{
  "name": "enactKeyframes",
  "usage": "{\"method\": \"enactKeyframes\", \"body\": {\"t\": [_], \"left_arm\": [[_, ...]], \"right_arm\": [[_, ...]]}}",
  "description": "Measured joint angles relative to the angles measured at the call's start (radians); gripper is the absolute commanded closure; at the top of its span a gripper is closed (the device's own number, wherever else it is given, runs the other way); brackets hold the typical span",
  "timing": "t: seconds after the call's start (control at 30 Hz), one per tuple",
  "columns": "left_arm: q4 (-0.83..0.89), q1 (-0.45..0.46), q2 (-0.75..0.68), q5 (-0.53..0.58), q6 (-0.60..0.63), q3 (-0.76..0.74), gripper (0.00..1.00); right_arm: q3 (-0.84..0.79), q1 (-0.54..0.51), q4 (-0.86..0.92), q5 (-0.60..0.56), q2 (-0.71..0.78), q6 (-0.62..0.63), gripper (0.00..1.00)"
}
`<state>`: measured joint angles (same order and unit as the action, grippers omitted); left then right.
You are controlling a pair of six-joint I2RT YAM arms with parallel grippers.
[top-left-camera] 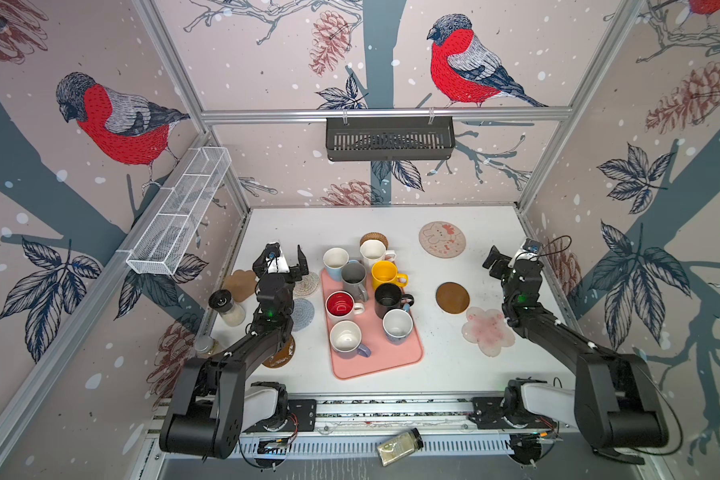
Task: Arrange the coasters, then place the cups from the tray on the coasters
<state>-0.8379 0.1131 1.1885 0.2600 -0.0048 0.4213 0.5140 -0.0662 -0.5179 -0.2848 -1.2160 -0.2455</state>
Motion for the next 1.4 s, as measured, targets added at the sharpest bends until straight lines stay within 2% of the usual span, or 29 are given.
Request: {"method": "enactKeyframes", "body": {"t": [0.17, 0.27, 0.37, 0.47, 0.63, 0.7, 0.73, 0.8, 0.97, 1.1, 1.17, 1.3, 1.4], "left_arm": [[0.404, 0.023, -0.053, 0.033, -0.089, 0.266, 0.05], [0.629, 0.042, -0.063, 0.027, -0.183, 0.407, 0.03], [0.788, 0.113, -0.097, -0.002, -0.259, 0.435, 0.03], [0.912, 0.218, -0.121, -0.022, -0.288, 0.437, 0.03], [1.055, 0.389, -0.149, 0.007, -0.309, 0.449, 0.03], [1.095, 0.431, -0.162, 0.018, -0.309, 0.450, 0.03], [1.112, 0.443, -0.170, 0.024, -0.309, 0.449, 0.03], [1.132, 0.454, -0.190, 0.027, -0.311, 0.447, 0.03], [1.137, 0.460, -0.225, 0.026, -0.321, 0.414, 0.03], [1.137, 0.464, -0.222, -0.047, -0.335, 0.407, 0.03], [1.143, 0.468, -0.212, -0.059, -0.335, 0.414, 0.03], [1.164, 0.473, -0.192, -0.105, -0.327, 0.441, 0.03], [1.167, 0.473, -0.171, -0.116, -0.322, 0.454, 0.03]], "right_arm": [[0.195, -0.014, 0.354, -0.063, 0.027, -0.128, 0.07], [0.235, -0.062, 0.505, -0.032, 0.054, -0.170, 0.09], [0.272, -0.092, 0.636, 0.024, 0.076, -0.203, 0.15], [0.294, -0.108, 0.730, 0.065, 0.105, -0.232, 0.13], [0.276, -0.175, 0.864, 0.134, 0.162, -0.280, 0.12], [0.252, -0.219, 0.904, 0.147, 0.173, -0.289, 0.11], [0.240, -0.242, 0.925, 0.157, 0.175, -0.307, 0.10], [0.211, -0.287, 0.956, 0.157, 0.180, -0.323, 0.00], [0.156, -0.377, 0.995, 0.138, 0.188, -0.394, 0.01], [0.127, -0.357, 0.973, 0.115, 0.170, -0.437, 0.09], [0.132, -0.314, 0.956, 0.117, 0.135, -0.436, 0.09], [0.200, -0.151, 0.901, 0.185, 0.005, -0.408, 0.04], [0.291, -0.039, 0.852, 0.260, -0.145, -0.377, 0.04]]}}
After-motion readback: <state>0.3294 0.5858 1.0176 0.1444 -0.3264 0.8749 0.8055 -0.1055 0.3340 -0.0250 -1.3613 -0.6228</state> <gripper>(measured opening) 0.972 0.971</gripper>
